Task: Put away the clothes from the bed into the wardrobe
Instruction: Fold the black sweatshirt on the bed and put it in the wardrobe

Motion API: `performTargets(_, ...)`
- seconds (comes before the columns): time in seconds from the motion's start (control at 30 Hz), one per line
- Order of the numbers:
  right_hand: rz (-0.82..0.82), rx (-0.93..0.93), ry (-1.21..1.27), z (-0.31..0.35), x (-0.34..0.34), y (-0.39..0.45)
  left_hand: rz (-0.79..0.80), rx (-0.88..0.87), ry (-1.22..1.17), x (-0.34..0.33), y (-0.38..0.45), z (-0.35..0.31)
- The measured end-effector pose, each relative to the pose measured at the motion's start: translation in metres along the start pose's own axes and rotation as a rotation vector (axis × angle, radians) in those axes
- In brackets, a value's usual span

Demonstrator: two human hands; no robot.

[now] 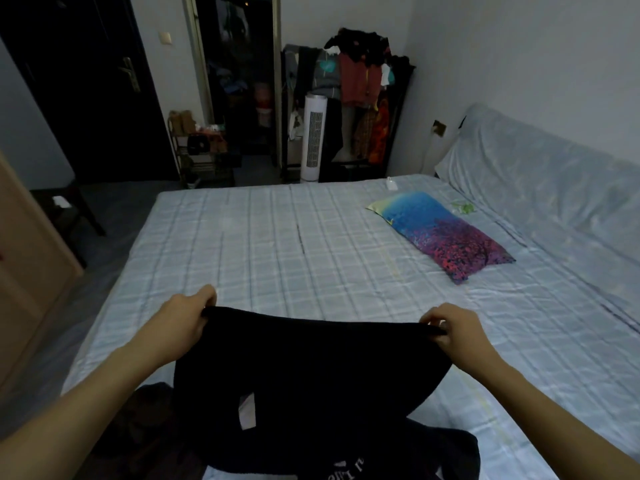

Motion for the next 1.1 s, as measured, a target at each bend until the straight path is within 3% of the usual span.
performTargets(0.1, 0.101, -0.132, 0.045, -0.011, -0.015, 0.014, 0.051, 0.038, -0.114, -0.010, 0.014, -0.003)
performTargets(0.23, 0.015, -0.284, 0.118, -0.026, -0.033, 0.041, 0.355, 0.095, -0.319, -0.011, 0.031, -0.009)
performTargets(0.4, 0.102, -0.386, 0.195, -0.031, -0.066, 0.079, 0.455, 0.093, -0.123, -0.037, 0.069, 0.004)
performTargets(0.53, 0.114, -0.437, 0.231, -0.033, -0.104, 0.136, 0.514, 0.263, -0.142, -0.057, 0.126, 0.007)
performTargets(0.6, 0.065, -0.462, 0.247, -0.033, -0.120, 0.185, 0.420, 0.360, -0.233, -0.058, 0.167, 0.009)
performTargets(0.7, -0.084, -0.463, 0.348, -0.025, -0.125, 0.267, 0.135, 0.446, -0.387, -0.038, 0.234, 0.015)
performTargets(0.87, -0.350, -0.365, 0.640, 0.023, -0.057, 0.391, -0.253, 0.365, -0.473, 0.065, 0.326, -0.007)
performTargets(1.0, -0.480, -0.163, 0.736, 0.067, 0.017, 0.423, -0.566, 0.279, -0.520, 0.158, 0.327, -0.038)
performTargets(1.1, -0.510, -0.091, 0.769, 0.085, 0.052, 0.406, -0.676, 0.237, -0.552, 0.198, 0.294, -0.059)
Point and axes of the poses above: each hand's wrist, its own y-axis towards the middle knuckle, its own x-axis out of the back of the hand, z = x × y, the point moved 1 cm from there along y, towards the middle knuckle, and after that the axes turned 4 degrees about -z, right-handed, at the moved point
